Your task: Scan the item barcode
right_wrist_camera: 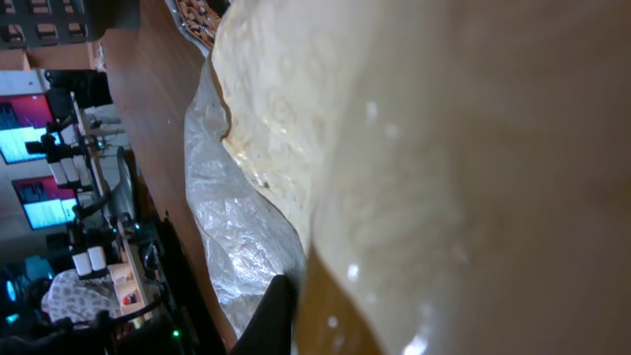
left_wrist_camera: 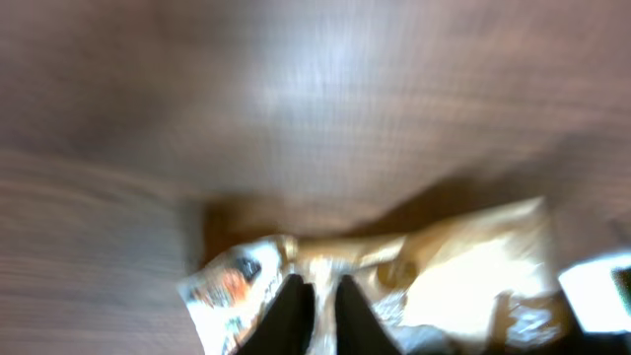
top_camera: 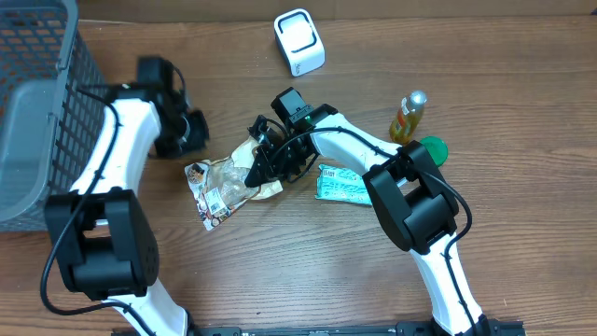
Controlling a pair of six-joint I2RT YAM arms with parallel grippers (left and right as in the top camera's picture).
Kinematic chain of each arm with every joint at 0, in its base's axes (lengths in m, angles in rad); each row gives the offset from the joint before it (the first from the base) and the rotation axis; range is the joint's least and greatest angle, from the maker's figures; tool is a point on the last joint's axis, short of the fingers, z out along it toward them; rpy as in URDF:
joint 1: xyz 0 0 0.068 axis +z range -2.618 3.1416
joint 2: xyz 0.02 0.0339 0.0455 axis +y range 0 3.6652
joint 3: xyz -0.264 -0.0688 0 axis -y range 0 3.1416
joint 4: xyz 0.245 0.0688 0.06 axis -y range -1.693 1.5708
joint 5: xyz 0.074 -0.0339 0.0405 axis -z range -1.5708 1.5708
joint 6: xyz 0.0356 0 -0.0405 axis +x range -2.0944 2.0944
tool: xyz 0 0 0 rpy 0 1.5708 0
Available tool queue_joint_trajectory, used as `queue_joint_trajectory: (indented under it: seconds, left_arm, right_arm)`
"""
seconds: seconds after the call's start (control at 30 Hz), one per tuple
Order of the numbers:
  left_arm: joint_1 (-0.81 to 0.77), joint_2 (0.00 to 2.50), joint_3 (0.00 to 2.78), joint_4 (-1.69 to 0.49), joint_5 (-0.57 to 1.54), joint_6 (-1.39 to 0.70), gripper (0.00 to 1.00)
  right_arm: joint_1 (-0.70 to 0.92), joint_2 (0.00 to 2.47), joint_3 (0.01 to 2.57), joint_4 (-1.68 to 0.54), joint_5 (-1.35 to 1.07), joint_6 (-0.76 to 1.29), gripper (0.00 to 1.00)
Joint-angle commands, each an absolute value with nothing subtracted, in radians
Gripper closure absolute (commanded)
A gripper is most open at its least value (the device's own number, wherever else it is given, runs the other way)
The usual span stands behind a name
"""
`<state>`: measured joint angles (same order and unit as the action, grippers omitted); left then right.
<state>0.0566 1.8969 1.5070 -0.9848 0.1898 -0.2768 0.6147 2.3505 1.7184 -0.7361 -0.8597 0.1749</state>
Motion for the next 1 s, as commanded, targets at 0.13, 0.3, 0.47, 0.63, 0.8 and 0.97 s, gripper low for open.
queue_joint_trajectory:
  seconds: [0.13, 0.3, 0.47, 0.63, 0.8, 0.97]
  left_arm:
    - [0.091, 1.896, 1.591, -0.945, 0.010, -0.265, 0.23]
    - [0.091, 1.897, 1.591, -0.945, -0.001, -0.265, 0.00]
    - [0.091, 1.897, 1.591, -0.945, -0.001, -0.265, 0.01]
    - [0.091, 1.897, 1.591, -0.945, -0.001, -0.265, 0.01]
    - [0.091, 1.896, 1.591, -0.945, -0.001, -0.265, 0.00]
    - [0.091, 1.897, 1.591, -0.945, -0.001, -0.265, 0.01]
  right_arm:
    - [0.625, 2.370, 1.721, -0.734, -0.861, 0.122, 0.96]
    - [0.625, 2.370, 1.721, -0.734, -0.848, 0.122, 0.96]
    - [0.625, 2.370, 1.721, -0.734, -0.846, 0.121, 0.96]
    - [0.625, 2.370, 1.721, -0.735, -0.829, 0.122, 0.96]
    - [0.625, 2.370, 1.721, -0.735, -0.828, 0.122, 0.96]
    - [0.625, 2.370, 1.721, -0.739, -0.828, 0.122, 0.96]
